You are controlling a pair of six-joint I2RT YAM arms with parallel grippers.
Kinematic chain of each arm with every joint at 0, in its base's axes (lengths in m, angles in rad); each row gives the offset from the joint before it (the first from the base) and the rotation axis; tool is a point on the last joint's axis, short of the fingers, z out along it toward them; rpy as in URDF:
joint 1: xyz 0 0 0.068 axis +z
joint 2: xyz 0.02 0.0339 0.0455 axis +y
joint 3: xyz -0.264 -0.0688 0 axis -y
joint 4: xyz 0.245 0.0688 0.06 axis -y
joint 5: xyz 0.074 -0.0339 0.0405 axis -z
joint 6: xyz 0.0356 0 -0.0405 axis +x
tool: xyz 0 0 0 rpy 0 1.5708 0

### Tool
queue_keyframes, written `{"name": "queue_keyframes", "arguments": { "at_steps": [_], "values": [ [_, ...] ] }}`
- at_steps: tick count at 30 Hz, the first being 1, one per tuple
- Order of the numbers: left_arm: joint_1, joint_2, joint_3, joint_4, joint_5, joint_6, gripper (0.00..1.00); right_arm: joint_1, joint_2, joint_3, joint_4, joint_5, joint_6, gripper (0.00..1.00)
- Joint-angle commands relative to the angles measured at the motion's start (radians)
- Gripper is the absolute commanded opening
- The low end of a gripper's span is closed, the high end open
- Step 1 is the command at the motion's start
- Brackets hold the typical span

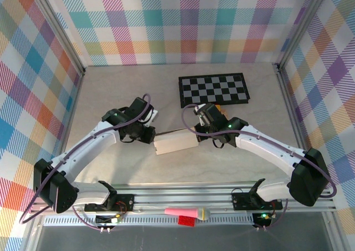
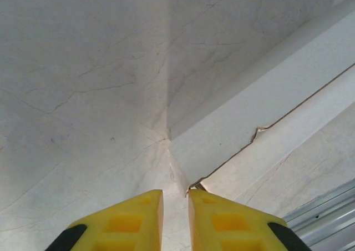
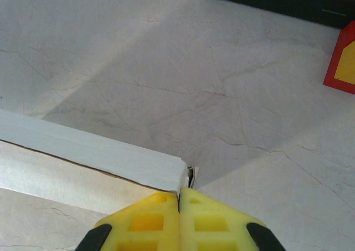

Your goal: Fold the paper box

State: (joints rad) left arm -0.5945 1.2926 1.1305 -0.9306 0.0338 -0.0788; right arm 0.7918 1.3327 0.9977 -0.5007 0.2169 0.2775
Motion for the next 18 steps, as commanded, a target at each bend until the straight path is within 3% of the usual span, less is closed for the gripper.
{"name": "queue_keyframes", "arguments": {
  "at_steps": [1,5,8,12,18],
  "values": [
    [0.009,0.010,0.031,-0.002,0.020,0.024,0.15,0.007,0.011,-0.014,-0.087,-0.022,0.015,0.00],
    [0.009,0.014,0.025,-0.001,0.018,0.024,0.15,0.007,0.008,-0.017,-0.086,-0.022,0.019,0.00],
    [0.009,0.004,0.035,-0.004,0.001,0.022,0.28,0.007,0.008,-0.016,-0.088,-0.024,0.019,0.00],
    [0.009,-0.025,0.043,-0.001,-0.011,0.013,0.34,0.007,0.008,-0.016,-0.088,-0.024,0.018,0.00],
    [0.012,0.012,0.029,-0.005,0.014,0.024,0.29,0.007,0.011,-0.019,-0.088,-0.025,0.019,0.00]
  ]
}}
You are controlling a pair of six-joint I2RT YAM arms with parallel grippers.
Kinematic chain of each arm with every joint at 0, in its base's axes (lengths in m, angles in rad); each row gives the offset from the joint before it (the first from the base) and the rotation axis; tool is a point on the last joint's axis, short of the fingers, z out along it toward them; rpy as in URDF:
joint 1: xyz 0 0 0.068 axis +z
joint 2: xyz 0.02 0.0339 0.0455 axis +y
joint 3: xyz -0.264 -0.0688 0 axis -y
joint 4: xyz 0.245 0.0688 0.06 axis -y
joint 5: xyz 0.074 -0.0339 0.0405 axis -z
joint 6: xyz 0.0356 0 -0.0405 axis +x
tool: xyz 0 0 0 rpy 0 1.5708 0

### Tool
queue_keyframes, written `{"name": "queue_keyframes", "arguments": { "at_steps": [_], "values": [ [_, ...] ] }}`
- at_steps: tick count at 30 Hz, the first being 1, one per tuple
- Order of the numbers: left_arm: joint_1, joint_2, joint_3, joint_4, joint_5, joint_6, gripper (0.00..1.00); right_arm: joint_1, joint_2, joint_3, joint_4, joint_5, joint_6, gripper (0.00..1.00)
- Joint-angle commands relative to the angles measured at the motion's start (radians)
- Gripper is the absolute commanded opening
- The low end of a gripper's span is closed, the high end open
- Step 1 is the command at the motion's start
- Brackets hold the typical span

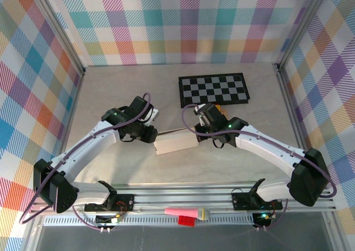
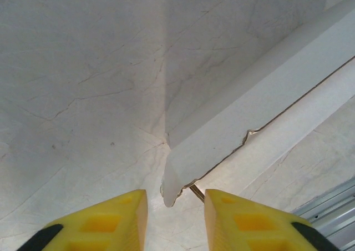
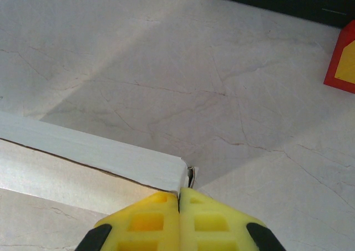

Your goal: Fold the paper box

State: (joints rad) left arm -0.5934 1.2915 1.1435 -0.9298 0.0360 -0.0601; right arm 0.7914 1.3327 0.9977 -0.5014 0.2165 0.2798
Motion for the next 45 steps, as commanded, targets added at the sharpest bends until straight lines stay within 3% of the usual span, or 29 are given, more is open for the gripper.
{"name": "queue_keyframes", "arguments": {
  "at_steps": [1,4,15,21,34,45],
  "values": [
    [0.010,0.021,0.018,-0.004,0.011,0.006,0.26,0.008,0.010,-0.019,-0.087,-0.025,0.016,0.00],
    [0.010,0.032,0.024,0.007,-0.004,0.010,0.16,0.007,0.011,-0.016,-0.088,-0.025,0.016,0.00],
    [0.012,0.053,0.043,0.005,0.002,0.015,0.00,0.007,0.011,-0.018,-0.088,-0.025,0.020,0.00],
    [0.012,0.062,0.082,-0.041,0.041,-0.022,0.00,0.008,0.018,-0.012,-0.089,-0.019,0.031,0.00],
    [0.012,0.093,0.124,-0.114,0.200,-0.252,0.00,0.039,0.041,0.007,-0.100,0.033,0.081,0.00],
    [0.014,0.161,0.186,-0.182,0.257,-0.341,0.00,0.065,0.064,0.015,-0.104,0.060,0.095,0.00]
  ]
}}
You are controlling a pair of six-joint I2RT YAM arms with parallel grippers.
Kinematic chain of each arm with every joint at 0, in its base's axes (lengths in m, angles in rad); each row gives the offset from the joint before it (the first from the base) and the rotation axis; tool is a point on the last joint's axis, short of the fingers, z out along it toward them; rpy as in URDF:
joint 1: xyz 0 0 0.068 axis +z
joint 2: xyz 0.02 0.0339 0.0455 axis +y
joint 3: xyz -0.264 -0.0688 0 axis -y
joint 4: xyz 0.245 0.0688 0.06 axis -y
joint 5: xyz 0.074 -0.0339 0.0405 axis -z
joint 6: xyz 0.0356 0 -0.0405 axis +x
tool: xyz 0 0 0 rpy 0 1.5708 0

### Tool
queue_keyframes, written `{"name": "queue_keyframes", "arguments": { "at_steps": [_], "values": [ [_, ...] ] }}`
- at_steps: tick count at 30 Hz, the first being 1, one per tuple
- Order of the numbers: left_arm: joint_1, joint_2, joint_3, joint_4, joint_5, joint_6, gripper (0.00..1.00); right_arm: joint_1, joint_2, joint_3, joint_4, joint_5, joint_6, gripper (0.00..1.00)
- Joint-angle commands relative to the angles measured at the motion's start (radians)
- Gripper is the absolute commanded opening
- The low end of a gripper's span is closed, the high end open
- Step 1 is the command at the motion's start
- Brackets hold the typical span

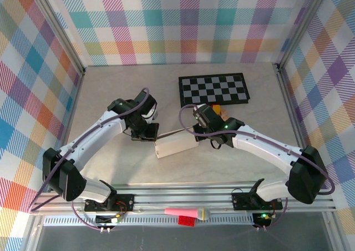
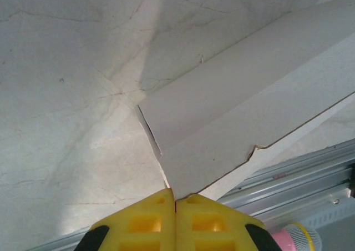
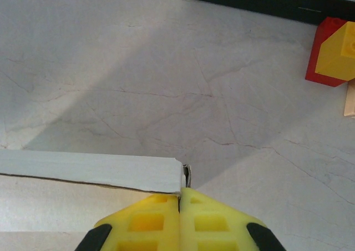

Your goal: Fold the paper box

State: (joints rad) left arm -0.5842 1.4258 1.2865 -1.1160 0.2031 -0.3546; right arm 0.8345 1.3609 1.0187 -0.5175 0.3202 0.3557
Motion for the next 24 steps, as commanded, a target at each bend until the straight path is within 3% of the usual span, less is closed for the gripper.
{"name": "queue_keyframes", "arguments": {
  "at_steps": [1,24],
  "values": [
    [0.006,0.038,0.055,-0.008,0.094,-0.054,0.00,0.021,0.038,-0.006,-0.090,-0.041,0.021,0.00],
    [0.026,0.106,0.099,-0.063,0.181,-0.143,0.00,0.038,0.058,-0.006,-0.081,-0.020,0.052,0.00]
  ]
}}
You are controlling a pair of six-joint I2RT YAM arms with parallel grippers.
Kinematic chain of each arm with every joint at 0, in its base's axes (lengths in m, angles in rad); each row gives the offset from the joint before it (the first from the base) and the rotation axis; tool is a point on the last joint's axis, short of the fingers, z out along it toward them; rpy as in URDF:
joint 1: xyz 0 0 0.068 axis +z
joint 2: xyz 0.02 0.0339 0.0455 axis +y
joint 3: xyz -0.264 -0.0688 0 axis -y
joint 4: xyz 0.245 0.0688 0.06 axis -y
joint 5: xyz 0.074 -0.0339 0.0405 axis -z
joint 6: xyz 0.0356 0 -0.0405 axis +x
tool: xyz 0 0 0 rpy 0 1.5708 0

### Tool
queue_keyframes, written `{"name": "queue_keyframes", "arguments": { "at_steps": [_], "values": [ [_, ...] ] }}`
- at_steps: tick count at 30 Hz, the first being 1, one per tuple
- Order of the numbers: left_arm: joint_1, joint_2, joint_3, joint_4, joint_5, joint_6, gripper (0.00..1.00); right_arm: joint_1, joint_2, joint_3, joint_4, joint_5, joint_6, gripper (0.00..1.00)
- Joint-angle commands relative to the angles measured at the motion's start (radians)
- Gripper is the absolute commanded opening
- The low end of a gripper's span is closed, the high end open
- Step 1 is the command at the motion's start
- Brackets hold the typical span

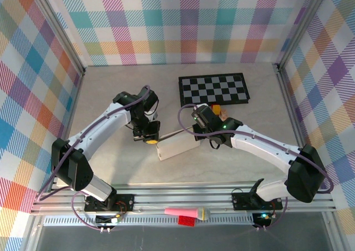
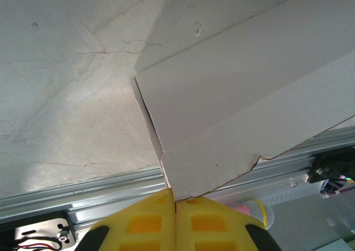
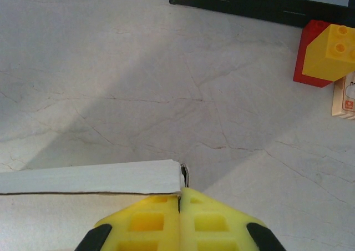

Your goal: Fold the paper box

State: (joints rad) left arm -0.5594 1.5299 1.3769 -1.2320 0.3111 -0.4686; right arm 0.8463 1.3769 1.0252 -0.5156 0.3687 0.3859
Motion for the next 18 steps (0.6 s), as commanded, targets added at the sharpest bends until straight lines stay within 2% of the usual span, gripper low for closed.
{"name": "queue_keyframes", "arguments": {
  "at_steps": [1,10,18],
  "values": [
    [0.001,-0.003,-0.006,0.064,0.072,-0.036,0.00,0.026,0.043,-0.012,-0.083,-0.068,0.023,0.00],
    [-0.006,-0.053,-0.078,0.164,0.049,-0.121,0.00,0.029,0.040,-0.014,-0.085,-0.068,0.024,0.00],
    [-0.067,-0.098,-0.144,0.233,-0.018,-0.167,0.00,0.030,0.040,-0.017,-0.081,-0.065,0.024,0.00]
  ]
}}
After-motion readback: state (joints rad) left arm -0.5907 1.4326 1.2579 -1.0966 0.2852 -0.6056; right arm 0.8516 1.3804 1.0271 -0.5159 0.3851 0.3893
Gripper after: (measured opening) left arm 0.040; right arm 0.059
